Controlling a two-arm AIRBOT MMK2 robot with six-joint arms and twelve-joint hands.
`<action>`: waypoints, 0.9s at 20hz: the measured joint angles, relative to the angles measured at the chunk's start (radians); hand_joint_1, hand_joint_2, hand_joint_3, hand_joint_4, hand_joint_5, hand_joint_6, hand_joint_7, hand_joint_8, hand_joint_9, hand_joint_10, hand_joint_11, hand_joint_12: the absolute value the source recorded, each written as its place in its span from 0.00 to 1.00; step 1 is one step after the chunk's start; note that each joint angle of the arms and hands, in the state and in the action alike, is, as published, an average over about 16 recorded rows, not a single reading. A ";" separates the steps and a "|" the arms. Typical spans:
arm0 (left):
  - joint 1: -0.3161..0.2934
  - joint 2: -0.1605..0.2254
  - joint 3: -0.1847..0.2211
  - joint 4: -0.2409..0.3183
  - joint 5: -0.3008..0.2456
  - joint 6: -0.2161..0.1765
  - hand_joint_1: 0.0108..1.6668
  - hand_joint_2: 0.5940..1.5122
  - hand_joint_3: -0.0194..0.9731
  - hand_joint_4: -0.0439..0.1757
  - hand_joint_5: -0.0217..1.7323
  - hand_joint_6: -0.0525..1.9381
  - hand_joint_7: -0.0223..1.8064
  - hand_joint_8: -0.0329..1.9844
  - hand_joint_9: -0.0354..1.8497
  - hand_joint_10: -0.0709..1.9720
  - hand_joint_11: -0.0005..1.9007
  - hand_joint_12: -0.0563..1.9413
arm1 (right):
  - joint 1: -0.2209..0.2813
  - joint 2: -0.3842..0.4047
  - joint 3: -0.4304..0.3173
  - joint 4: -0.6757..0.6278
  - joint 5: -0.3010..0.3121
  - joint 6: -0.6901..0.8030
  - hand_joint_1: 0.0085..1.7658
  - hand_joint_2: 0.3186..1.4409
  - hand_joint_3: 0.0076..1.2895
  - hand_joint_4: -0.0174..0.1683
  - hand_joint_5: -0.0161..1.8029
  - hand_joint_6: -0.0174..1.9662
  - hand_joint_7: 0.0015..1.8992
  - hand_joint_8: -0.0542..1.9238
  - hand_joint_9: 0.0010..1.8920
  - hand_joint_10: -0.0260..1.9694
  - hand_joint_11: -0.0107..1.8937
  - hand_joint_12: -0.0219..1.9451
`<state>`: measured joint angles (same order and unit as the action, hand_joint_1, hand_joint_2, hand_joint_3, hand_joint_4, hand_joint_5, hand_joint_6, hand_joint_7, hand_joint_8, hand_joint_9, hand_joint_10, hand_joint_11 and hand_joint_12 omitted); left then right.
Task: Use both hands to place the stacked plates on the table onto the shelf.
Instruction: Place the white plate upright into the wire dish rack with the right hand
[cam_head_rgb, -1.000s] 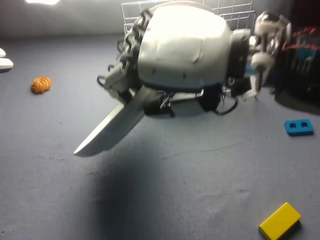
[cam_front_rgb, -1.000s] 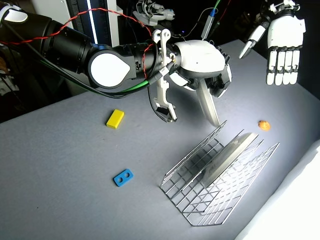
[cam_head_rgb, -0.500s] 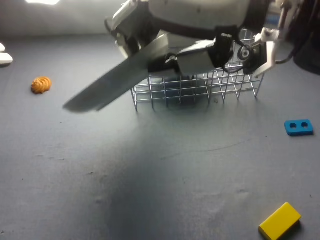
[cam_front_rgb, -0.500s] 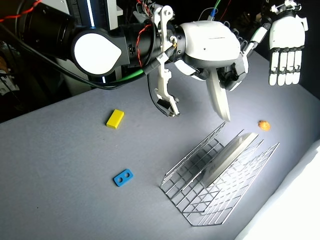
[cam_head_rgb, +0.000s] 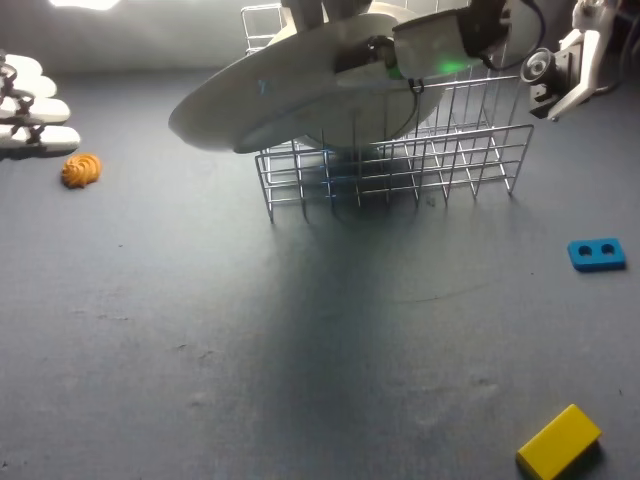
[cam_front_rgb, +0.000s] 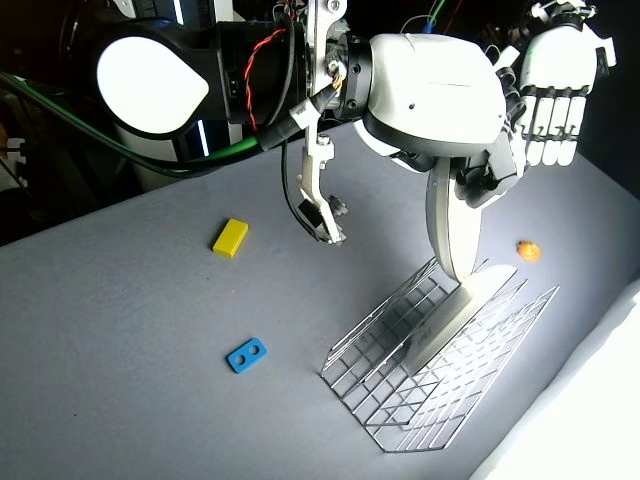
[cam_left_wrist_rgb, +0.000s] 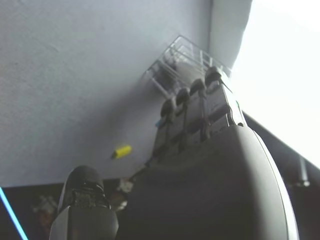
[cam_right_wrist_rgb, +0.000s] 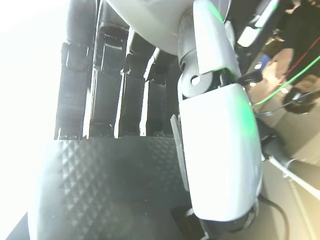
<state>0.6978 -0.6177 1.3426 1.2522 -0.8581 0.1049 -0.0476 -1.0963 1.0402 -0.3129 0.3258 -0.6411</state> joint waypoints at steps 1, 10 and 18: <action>-0.013 -0.001 -0.001 0.018 -0.012 -0.001 0.01 0.56 0.02 0.21 0.04 0.03 0.03 0.02 0.03 0.01 0.01 0.03 | 0.007 0.001 0.003 0.017 -0.020 0.004 0.69 0.63 0.00 0.05 0.47 0.52 0.54 0.49 0.66 0.04 0.44 0.52; -0.137 -0.009 -0.011 0.154 -0.100 -0.013 0.01 0.56 0.02 0.21 0.05 0.03 0.04 0.02 0.04 0.01 0.01 0.04 | 0.050 -0.020 0.054 0.123 -0.209 0.067 0.69 0.63 0.00 0.05 0.48 0.49 0.55 0.51 0.67 0.04 0.45 0.50; -0.232 -0.006 -0.044 0.216 -0.195 -0.016 0.01 0.55 0.02 0.21 0.06 0.03 0.04 0.02 0.04 0.01 0.01 0.06 | 0.050 -0.066 0.137 0.146 -0.293 0.118 0.69 0.63 0.00 0.05 0.49 0.48 0.56 0.50 0.67 0.03 0.46 0.49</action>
<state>0.4657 -0.6239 1.2989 1.4686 -1.0534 0.0890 0.0020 -1.1626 1.1768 -0.1673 0.0324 -0.5229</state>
